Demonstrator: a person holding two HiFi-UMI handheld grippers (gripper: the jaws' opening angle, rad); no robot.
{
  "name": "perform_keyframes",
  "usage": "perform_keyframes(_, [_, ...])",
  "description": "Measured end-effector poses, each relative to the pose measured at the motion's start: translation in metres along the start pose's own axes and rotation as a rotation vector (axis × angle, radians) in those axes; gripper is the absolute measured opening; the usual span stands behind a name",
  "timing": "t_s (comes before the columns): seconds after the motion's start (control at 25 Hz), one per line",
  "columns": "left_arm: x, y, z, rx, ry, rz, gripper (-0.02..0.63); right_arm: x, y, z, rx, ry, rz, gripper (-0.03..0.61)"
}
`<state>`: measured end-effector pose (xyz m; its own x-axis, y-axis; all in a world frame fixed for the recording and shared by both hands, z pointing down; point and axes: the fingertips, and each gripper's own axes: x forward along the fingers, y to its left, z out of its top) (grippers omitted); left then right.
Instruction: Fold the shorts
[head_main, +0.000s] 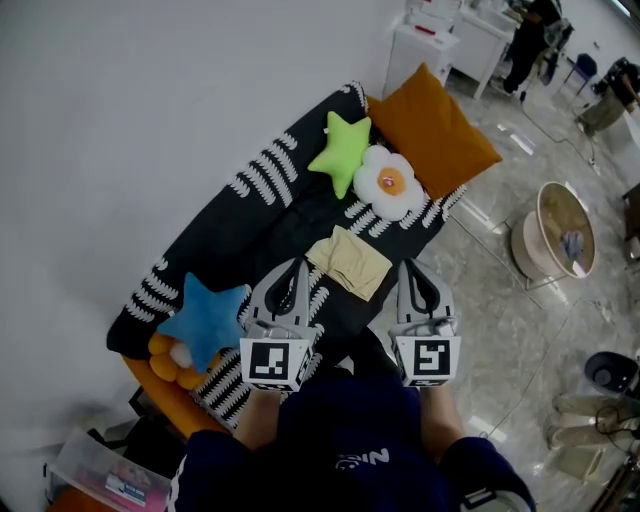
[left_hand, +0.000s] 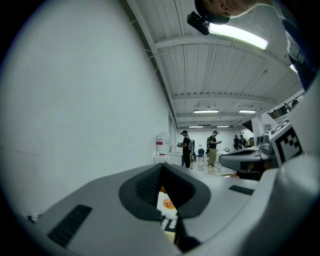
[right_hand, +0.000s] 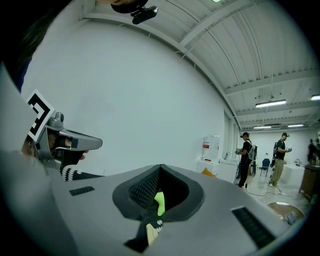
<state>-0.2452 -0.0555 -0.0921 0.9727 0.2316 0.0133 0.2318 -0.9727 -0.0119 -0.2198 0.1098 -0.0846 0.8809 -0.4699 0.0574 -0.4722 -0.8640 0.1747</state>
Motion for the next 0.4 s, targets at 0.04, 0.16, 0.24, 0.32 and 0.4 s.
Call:
perform_keyframes(0.04, [-0.0004, 0.0001, -0.0005, -0.002, 0.000, 0.001, 0.002, -0.0004, 0.0004, -0.0007, -0.004, 0.002, 0.002, 0.008])
perform_keyframes(0.16, [-0.0011, 0.0001, -0.0011, -0.006, 0.001, 0.005, 0.002, -0.0013, -0.0004, -0.0001, -0.008, 0.000, 0.000, 0.008])
perform_keyframes(0.24, [-0.0024, -0.0004, -0.0015, -0.008, 0.000, 0.010, 0.002, -0.0021, -0.0023, 0.0016, -0.010, -0.012, -0.005, 0.008])
perform_keyframes(0.32, [-0.0032, -0.0008, -0.0015, -0.014, -0.004, 0.014, 0.002, -0.0029, -0.0043, 0.0024, -0.013, -0.019, -0.007, 0.008])
perform_keyframes(0.4, [-0.0034, -0.0011, -0.0014, -0.021, -0.009, 0.018, 0.002, -0.0039, -0.0062, 0.0016, -0.022, -0.015, -0.007, 0.008])
